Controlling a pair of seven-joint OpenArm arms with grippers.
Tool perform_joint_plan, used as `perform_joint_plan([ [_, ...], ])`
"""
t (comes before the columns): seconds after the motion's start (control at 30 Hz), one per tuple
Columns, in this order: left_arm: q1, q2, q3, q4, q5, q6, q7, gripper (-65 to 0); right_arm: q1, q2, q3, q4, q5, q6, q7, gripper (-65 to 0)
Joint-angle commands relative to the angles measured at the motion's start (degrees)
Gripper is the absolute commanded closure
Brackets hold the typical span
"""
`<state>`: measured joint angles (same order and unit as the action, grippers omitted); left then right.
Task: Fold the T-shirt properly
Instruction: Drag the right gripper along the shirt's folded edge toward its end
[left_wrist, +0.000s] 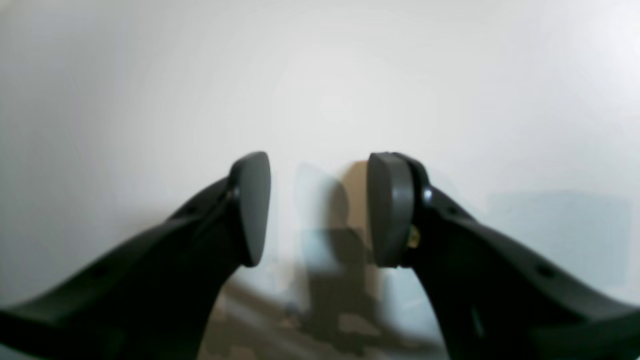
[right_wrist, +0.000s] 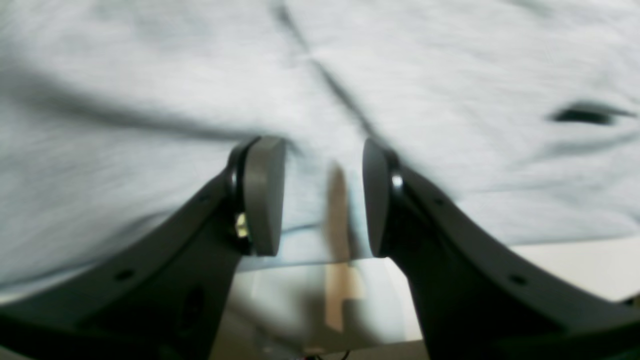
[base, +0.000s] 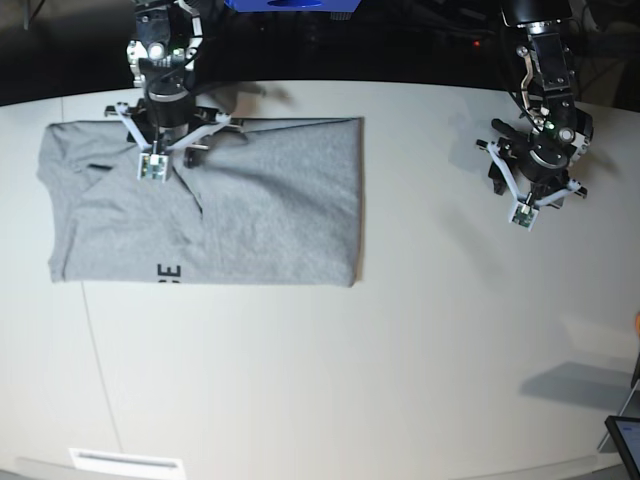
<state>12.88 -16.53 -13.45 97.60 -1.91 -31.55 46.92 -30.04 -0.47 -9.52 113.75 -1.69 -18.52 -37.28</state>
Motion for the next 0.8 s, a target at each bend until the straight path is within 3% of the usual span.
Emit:
perform_joint_plan([
  [0.0,-0.3,-0.8,-0.3,0.8,0.1,0.2,-0.2,-30.9,-0.1,-0.4,-0.2,1.1,-0.4,-0.9,1.5,-25.0],
  [0.1,-0.3,-0.8,-0.3,0.8,0.1,0.2,-0.3,-30.9,-1.0,-0.4,-0.7,1.4,-0.3,-3.8,1.5,-25.0],
  [0.23,-0.4,-0.8,-0.3,0.9,0.1,0.2,-0.3,-30.9,-1.6,-0.4,-0.4,1.6,-0.3,-4.0,1.9,-25.0],
  [0.37,-1.1,-0.5,-0.4,1.6,-0.3,0.2,-0.3,-30.9,-1.6,0.4,-0.2,1.6,-0.4,-4.0,6.7,-25.0],
  [0.57,-1.3,2.0,-0.4,10.7,-0.5,-0.1,-0.3,-30.9,-0.4,6.6,0.0,1.5,-0.2,-3.7,7.4,-25.0],
  [0.63,-1.4,3.5,-0.4,13.9,-0.5,-1.6,-0.4,-30.9,-0.5,7.5,0.0,1.5,-0.2,-3.7,7.4,-25.0],
  [0.77,-3.3,8.8,-0.3,16.2,-0.5,-8.4,-0.4,-30.9,-0.8,7.4,4.0,1.5,0.0,-3.6,7.8,-25.0],
])
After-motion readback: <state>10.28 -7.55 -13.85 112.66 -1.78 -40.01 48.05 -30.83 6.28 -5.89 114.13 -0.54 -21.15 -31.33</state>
